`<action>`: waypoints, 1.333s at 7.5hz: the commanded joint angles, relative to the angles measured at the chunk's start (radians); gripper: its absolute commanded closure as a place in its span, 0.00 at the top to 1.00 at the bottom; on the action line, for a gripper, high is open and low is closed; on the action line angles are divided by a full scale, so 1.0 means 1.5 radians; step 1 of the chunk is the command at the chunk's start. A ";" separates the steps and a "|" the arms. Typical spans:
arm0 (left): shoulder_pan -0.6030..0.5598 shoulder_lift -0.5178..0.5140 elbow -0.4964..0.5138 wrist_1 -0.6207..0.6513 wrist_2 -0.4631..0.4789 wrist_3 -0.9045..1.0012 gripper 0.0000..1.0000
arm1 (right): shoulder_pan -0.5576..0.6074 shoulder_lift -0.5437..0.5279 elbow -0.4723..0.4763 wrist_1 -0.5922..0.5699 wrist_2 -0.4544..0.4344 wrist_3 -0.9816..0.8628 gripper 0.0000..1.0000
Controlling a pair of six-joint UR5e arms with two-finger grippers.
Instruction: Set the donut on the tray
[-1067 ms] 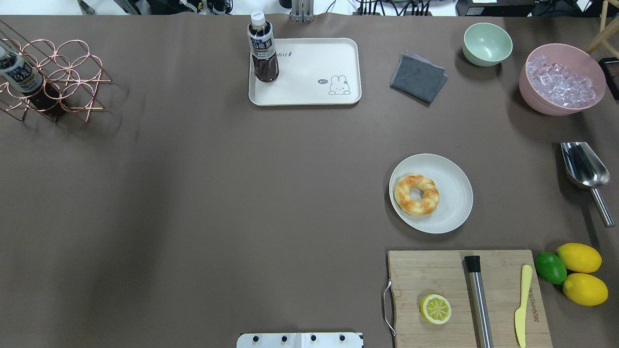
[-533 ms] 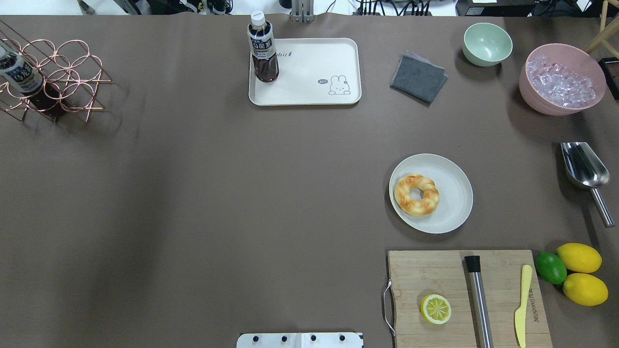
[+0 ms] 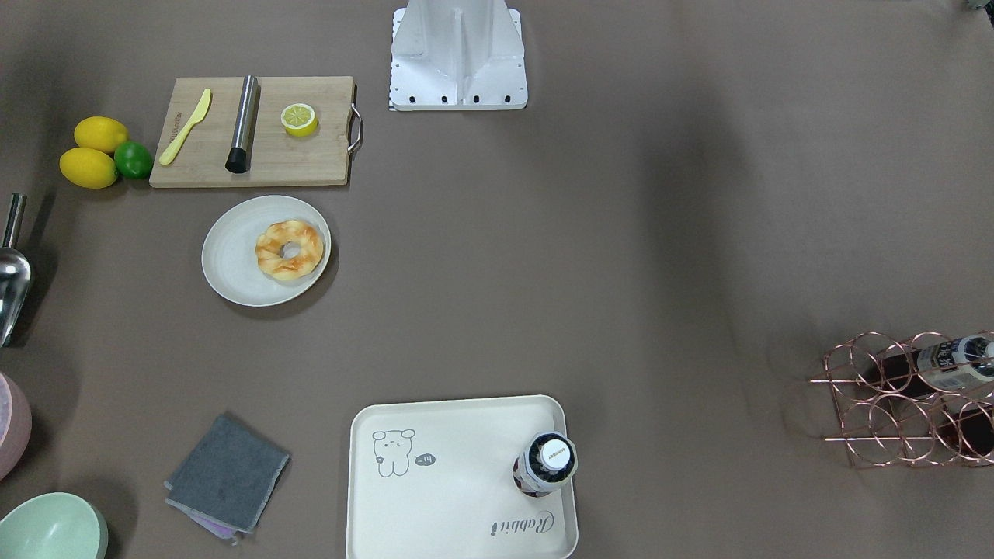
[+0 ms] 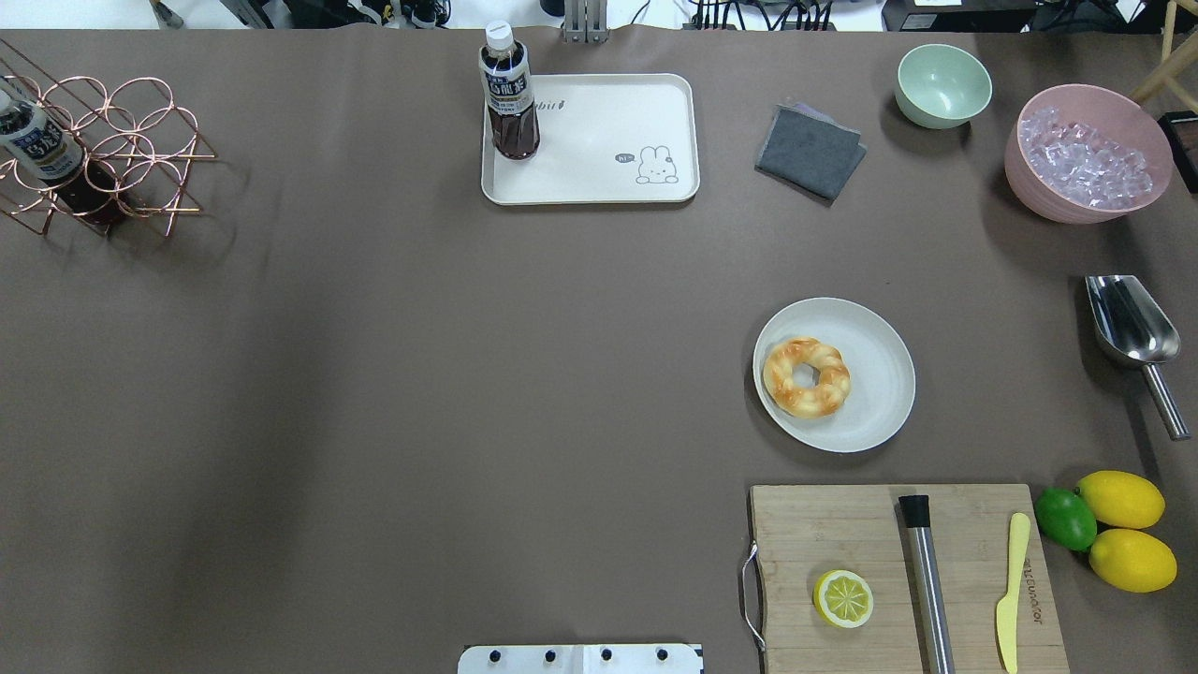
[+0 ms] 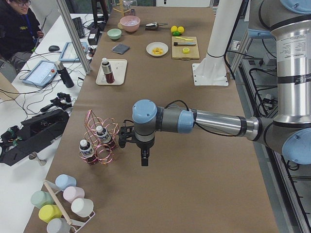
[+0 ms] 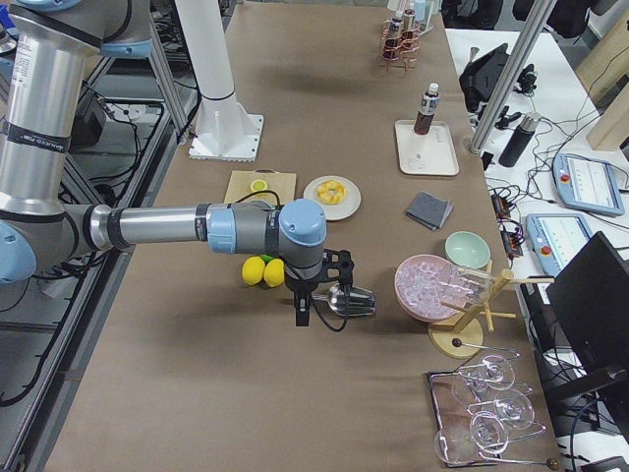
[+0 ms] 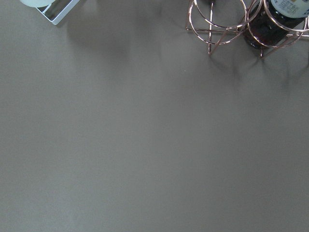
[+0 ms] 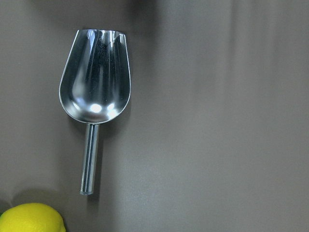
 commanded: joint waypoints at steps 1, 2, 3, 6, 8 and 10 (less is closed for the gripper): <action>0.000 -0.001 0.001 0.000 0.000 -0.001 0.98 | -0.005 0.003 0.002 0.001 -0.028 0.000 1.00; 0.000 -0.001 0.001 0.000 0.000 0.000 0.98 | -0.007 0.004 0.010 0.001 -0.027 0.001 1.00; 0.001 -0.002 0.003 0.000 0.000 0.000 0.98 | -0.014 0.004 0.013 0.001 -0.020 0.002 1.00; 0.000 -0.001 0.002 0.000 -0.003 -0.001 0.98 | -0.119 0.022 0.092 0.003 0.011 0.151 0.98; 0.002 -0.006 0.010 0.000 -0.003 0.000 0.98 | -0.232 0.035 0.094 0.131 0.013 0.283 0.98; 0.002 -0.009 0.014 0.000 -0.004 0.000 0.98 | -0.362 0.099 0.024 0.329 -0.005 0.527 0.98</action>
